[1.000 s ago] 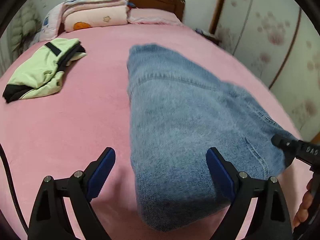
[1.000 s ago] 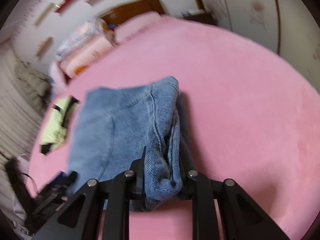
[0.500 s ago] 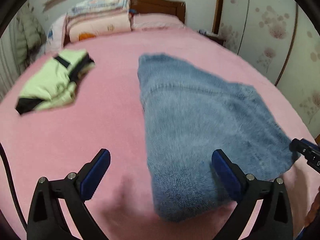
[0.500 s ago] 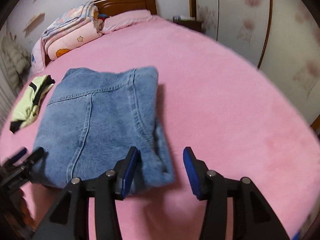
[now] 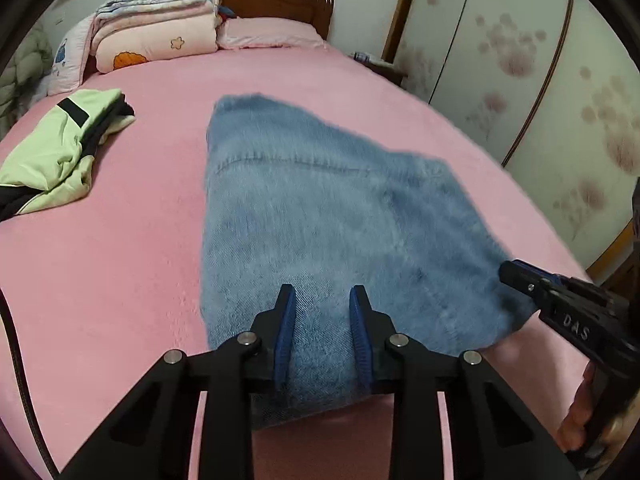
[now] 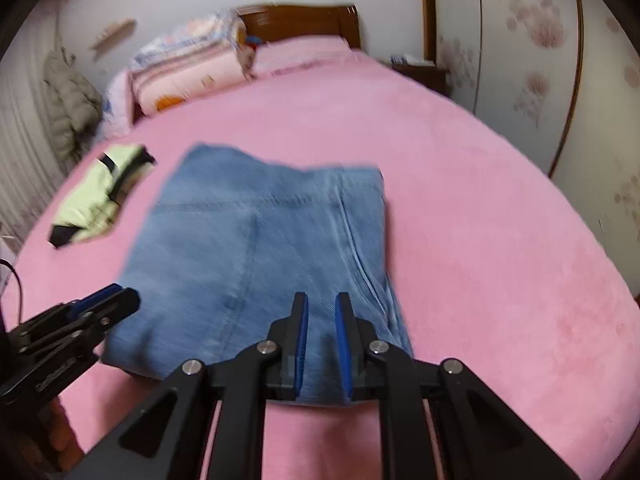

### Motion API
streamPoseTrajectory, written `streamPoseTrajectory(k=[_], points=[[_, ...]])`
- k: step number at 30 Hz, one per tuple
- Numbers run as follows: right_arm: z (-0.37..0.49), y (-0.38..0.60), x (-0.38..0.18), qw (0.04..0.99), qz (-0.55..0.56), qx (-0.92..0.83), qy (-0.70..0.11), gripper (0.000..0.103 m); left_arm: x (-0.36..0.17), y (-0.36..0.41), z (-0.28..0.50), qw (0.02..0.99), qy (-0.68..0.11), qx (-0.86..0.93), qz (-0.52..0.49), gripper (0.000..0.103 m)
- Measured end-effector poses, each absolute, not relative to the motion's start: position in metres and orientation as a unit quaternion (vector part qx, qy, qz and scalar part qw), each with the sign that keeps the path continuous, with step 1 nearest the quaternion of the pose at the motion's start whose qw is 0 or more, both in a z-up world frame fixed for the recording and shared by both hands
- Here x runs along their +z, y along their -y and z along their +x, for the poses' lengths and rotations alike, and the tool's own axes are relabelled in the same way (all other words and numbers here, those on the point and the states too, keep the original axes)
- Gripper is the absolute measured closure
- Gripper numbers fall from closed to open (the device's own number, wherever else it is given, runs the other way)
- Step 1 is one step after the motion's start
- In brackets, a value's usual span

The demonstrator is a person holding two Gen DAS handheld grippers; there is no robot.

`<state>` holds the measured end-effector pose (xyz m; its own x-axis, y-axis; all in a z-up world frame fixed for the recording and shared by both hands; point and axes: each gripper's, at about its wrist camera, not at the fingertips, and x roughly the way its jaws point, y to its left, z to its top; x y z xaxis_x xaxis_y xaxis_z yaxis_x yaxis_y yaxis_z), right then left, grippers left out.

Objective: Fold large clothes
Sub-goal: 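Grasp the edge of the folded denim bundle with both tools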

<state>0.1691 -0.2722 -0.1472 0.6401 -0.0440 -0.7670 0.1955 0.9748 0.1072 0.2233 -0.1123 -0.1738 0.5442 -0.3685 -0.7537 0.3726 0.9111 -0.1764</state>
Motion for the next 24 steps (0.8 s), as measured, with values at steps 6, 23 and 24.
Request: streamPoseTrajectory(k=[6, 23, 24], points=[[0.164, 0.303, -0.191, 0.883, 0.126, -0.072, -0.447, 0.103, -0.184, 0.112, 0.226, 0.877, -0.422, -0.231, 0.000, 0.079], [0.175, 0.296, -0.152, 0.882, 0.095, -0.064, -0.458, 0.101, -0.131, 0.086, 0.240, 0.880, -0.413, -0.233, -0.021, 0.033], [0.175, 0.297, -0.144, 0.885, 0.095, -0.062, -0.452, 0.101, -0.119, 0.082, 0.244, 0.884, -0.403, -0.235, -0.021, 0.033]])
